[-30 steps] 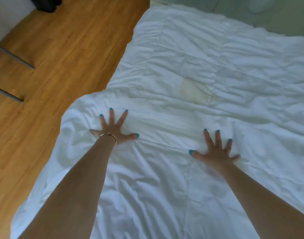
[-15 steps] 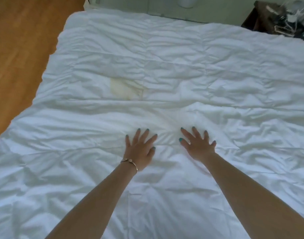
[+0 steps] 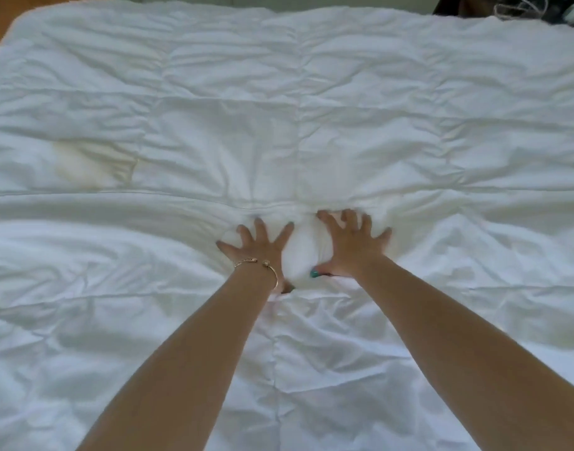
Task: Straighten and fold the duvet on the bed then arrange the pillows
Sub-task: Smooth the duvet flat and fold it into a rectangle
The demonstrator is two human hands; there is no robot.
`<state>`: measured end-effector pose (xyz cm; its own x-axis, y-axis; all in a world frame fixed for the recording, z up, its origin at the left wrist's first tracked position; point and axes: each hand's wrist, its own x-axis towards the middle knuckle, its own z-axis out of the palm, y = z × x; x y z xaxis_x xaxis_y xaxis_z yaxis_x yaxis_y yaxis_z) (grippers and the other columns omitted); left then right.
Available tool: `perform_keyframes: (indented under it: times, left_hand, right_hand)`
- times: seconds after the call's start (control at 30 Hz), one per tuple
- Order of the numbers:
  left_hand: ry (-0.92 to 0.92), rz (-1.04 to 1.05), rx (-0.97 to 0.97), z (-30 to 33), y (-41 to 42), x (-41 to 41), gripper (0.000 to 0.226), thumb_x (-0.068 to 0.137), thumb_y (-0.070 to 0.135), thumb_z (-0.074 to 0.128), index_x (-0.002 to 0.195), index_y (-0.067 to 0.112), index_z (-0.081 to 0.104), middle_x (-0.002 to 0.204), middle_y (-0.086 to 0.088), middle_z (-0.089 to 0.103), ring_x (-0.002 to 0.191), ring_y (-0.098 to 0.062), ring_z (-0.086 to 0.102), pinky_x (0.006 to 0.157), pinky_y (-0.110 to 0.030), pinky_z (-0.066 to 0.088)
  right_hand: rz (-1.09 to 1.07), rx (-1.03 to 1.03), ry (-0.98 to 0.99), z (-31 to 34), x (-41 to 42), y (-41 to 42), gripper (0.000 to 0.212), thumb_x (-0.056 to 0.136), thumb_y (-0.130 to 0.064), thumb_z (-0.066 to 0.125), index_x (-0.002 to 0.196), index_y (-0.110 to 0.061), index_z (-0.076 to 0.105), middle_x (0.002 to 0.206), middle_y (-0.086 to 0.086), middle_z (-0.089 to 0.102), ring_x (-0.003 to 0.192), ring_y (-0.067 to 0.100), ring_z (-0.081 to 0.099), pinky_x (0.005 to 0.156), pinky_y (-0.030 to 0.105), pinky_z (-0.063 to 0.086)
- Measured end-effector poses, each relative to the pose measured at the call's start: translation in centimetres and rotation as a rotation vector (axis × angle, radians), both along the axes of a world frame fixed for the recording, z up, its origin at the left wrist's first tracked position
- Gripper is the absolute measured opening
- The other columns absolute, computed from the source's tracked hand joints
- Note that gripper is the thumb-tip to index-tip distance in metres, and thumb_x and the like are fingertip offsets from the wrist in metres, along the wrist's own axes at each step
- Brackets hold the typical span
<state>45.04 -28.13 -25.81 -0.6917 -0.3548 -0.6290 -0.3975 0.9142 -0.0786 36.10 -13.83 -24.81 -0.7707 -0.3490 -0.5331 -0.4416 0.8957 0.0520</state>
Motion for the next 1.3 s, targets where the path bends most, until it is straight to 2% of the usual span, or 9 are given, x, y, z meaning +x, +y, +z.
perform_keyframes:
  times: [0.17,0.57,0.7,0.83,0.9,0.97,1.1,1.23,1.3]
  left_hand:
    - [-0.081,-0.006,-0.088,0.4,-0.4,-2.4,0.145,0.043,0.08,0.074,0.128,0.054,-0.042,0.156,-0.006,-0.027,0.143,-0.043,-0.019,0.101,-0.076,0.015]
    - [0.039,0.042,-0.085,-0.6,-1.7,-4.6,0.148,0.035,0.077,0.078,0.123,0.063,-0.04,0.155,-0.002,-0.02,0.145,-0.032,-0.021,0.103,-0.073,0.022]
    - [0.001,0.13,-0.169,0.1,0.8,-4.6,0.147,0.052,0.059,0.086,0.132,0.054,-0.037,0.158,-0.006,-0.014,0.147,-0.033,-0.013,0.104,-0.072,0.018]
    - [0.527,0.254,0.063,-0.4,8.8,-2.2,0.082,0.089,0.013,0.058,0.152,0.036,0.011,0.158,-0.005,0.016,0.148,-0.025,0.006,0.109,-0.069,0.016]
    - [0.669,0.25,0.144,-0.9,14.5,1.6,0.057,0.094,0.038,0.043,0.149,0.035,0.028,0.158,-0.006,0.019,0.149,-0.026,0.004,0.108,-0.072,0.006]
    - [0.572,0.168,0.057,-1.9,18.6,5.7,0.066,0.089,0.067,0.031,0.15,0.044,0.02,0.162,-0.004,0.008,0.148,-0.032,-0.006,0.103,-0.074,-0.004]
    - [0.514,0.154,-0.089,-4.1,19.5,7.3,0.076,0.084,0.077,0.027,0.151,0.045,0.012,0.162,-0.008,0.004,0.148,-0.037,-0.002,0.103,-0.077,0.004]
    - [0.515,0.142,-0.133,-5.2,19.1,6.2,0.075,0.085,0.074,0.025,0.152,0.04,0.015,0.161,-0.012,0.009,0.147,-0.039,0.006,0.106,-0.073,0.008]
    - [0.518,0.138,-0.137,-5.6,19.2,6.5,0.076,0.085,0.073,0.026,0.152,0.039,0.016,0.161,-0.013,0.009,0.147,-0.04,0.006,0.106,-0.073,0.007]
  right_hand:
    - [0.099,-0.056,-0.031,-2.3,-3.1,1.0,0.137,0.046,-0.089,0.064,0.136,-0.054,-0.033,0.152,0.002,-0.039,0.143,0.037,-0.027,0.106,0.074,0.0]
    - [0.094,-0.248,-0.095,-5.4,-5.0,0.7,0.141,0.039,-0.09,0.064,0.138,-0.054,-0.03,0.15,0.004,-0.043,0.138,0.036,-0.037,0.1,0.076,-0.013]
    - [0.161,-0.42,-0.023,-4.5,-4.3,3.1,0.111,0.063,-0.085,0.055,0.15,-0.046,-0.004,0.16,-0.001,-0.021,0.146,0.027,-0.022,0.111,0.064,-0.013]
    - [0.283,-0.57,0.236,-4.5,-2.9,11.0,0.062,0.095,-0.06,0.035,0.151,-0.034,0.025,0.16,0.001,0.021,0.149,0.023,0.012,0.121,0.041,0.004]
    - [0.168,-0.498,0.373,-4.6,-2.8,15.8,0.059,0.096,-0.06,0.033,0.15,-0.037,0.03,0.158,0.001,0.027,0.148,0.024,0.017,0.119,0.043,0.007]
    - [0.004,-0.35,0.399,-4.5,-3.3,20.8,0.062,0.095,-0.063,0.027,0.152,-0.041,0.018,0.162,-0.001,0.015,0.149,0.024,0.008,0.119,0.048,0.003]
    - [-0.341,-0.258,0.356,-2.8,-2.0,25.1,0.066,0.093,-0.065,0.017,0.153,-0.041,0.004,0.163,-0.002,-0.003,0.149,0.025,-0.007,0.116,0.06,0.0]
    - [0.123,-0.356,0.286,-3.7,4.7,23.3,0.063,0.092,-0.06,0.03,0.151,-0.041,0.02,0.162,-0.001,0.015,0.149,0.029,0.011,0.114,0.06,0.007]
    - [0.163,-0.316,0.259,-5.6,5.2,23.5,0.063,0.09,-0.06,0.032,0.15,-0.042,0.021,0.161,-0.001,0.018,0.148,0.029,0.015,0.112,0.06,0.012]
